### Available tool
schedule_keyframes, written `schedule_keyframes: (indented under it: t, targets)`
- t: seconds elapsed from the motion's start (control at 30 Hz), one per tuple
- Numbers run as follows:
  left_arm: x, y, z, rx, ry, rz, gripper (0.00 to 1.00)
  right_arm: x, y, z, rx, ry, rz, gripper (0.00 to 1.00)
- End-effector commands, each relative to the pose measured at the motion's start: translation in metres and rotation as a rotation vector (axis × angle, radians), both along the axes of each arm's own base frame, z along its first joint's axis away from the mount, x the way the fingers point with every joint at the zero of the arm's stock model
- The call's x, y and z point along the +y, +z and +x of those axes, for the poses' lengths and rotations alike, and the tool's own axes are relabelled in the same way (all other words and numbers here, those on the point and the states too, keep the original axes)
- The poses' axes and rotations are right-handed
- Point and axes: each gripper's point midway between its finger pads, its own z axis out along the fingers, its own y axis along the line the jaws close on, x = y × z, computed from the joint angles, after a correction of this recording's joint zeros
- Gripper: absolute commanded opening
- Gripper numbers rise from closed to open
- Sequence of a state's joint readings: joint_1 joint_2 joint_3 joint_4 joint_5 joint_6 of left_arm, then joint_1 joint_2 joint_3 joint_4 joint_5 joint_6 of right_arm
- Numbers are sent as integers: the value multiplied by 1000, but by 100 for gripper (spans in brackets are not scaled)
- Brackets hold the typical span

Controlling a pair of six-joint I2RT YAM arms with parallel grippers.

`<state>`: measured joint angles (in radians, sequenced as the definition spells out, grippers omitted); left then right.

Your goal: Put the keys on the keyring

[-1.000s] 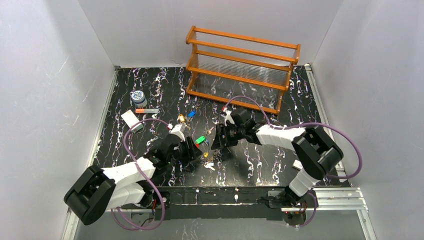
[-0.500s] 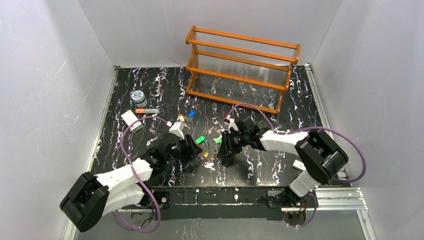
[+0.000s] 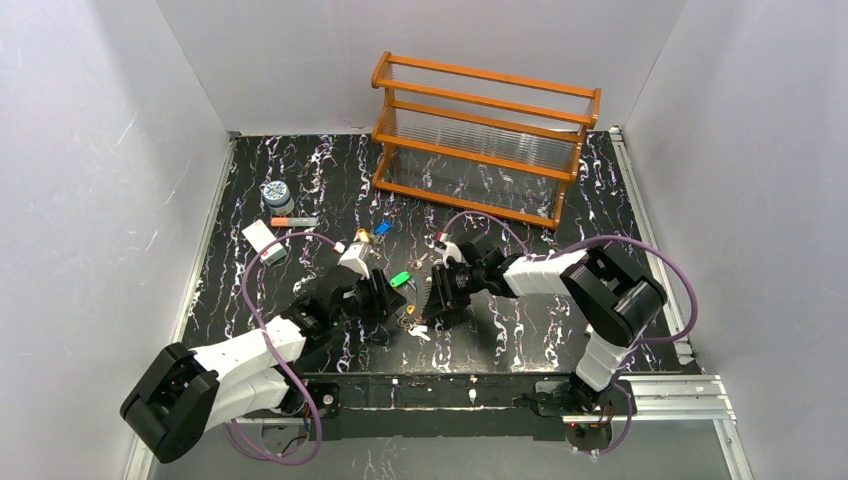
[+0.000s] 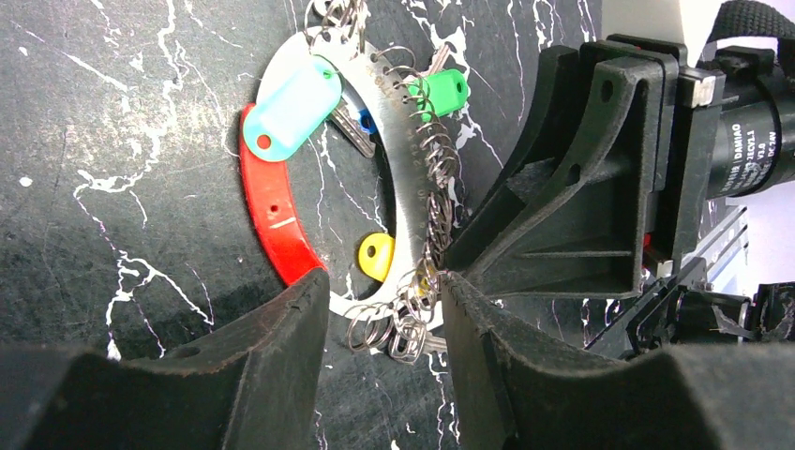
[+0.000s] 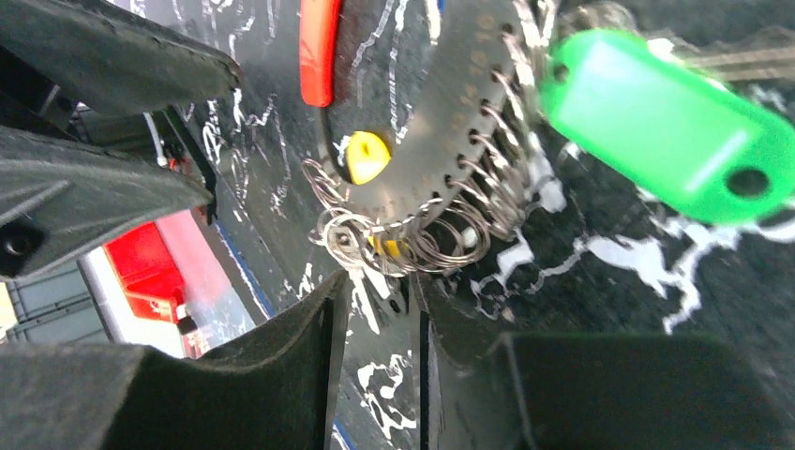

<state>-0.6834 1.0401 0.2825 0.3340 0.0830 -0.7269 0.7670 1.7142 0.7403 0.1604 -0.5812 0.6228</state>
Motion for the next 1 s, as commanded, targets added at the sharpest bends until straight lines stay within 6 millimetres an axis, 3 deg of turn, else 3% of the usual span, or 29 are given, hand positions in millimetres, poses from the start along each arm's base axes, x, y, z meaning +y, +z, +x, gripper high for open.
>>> schedule_keyframes:
  t: [0.0,0.23,0.43,0.7,0.97]
  targets:
    - [5,-2,-5,5,8,12,45,29,28,3,-34,63,106,38]
    - [12,-13,-8,21,26,37,44,50,63,-14,3,147,310,38]
    - [17,-20,-12,45,37,52,44,42,75,3,-85,85,300,40]
    - [15,-29,-15,78,35,48,44,2,40,46,-140,-54,74,46]
    - [12,-40,-15,106,28,55,40,-14,0,47,-123,-34,-84,43]
